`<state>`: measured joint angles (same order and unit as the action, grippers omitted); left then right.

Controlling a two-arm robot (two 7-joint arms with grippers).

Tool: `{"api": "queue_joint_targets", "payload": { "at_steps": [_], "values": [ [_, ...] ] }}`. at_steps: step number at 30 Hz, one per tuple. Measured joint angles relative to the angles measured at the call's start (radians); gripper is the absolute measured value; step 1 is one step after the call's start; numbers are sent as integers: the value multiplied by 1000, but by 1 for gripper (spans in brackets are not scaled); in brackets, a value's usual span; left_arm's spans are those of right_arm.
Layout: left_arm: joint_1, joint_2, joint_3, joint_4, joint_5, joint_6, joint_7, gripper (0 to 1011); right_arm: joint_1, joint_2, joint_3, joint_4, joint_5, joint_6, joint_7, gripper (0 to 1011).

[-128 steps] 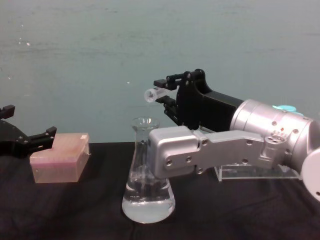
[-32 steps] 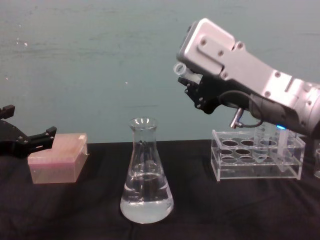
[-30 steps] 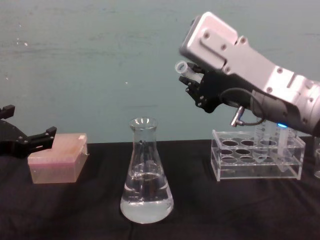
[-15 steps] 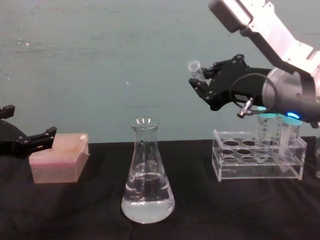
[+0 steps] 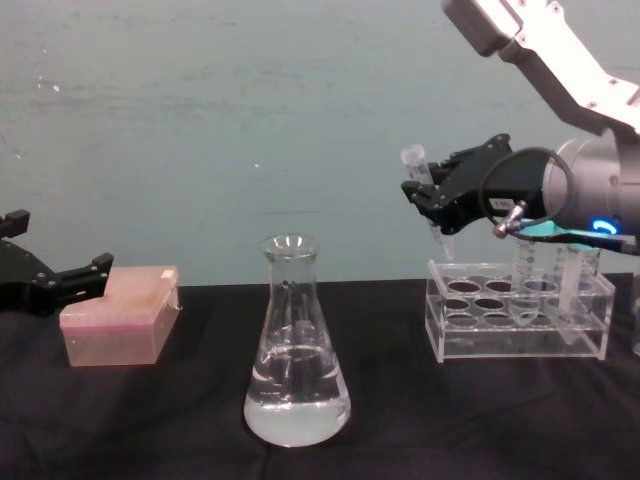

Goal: Pour the liquid from the test tube into the beaker using one hand.

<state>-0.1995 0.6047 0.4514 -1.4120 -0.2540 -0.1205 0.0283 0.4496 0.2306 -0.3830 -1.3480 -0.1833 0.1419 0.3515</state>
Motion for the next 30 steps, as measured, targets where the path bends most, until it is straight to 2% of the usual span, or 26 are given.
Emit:
{"api": "queue_joint_targets", "payload": {
  "at_steps": [6,30],
  "values": [
    [0,0,0,0,0,0,0,1000,6,1,4,14,16,35,1,209],
    [0,0,0,0,0,0,0,1000,10,-5,4,51,55,66,-3,209]
  ]
}}
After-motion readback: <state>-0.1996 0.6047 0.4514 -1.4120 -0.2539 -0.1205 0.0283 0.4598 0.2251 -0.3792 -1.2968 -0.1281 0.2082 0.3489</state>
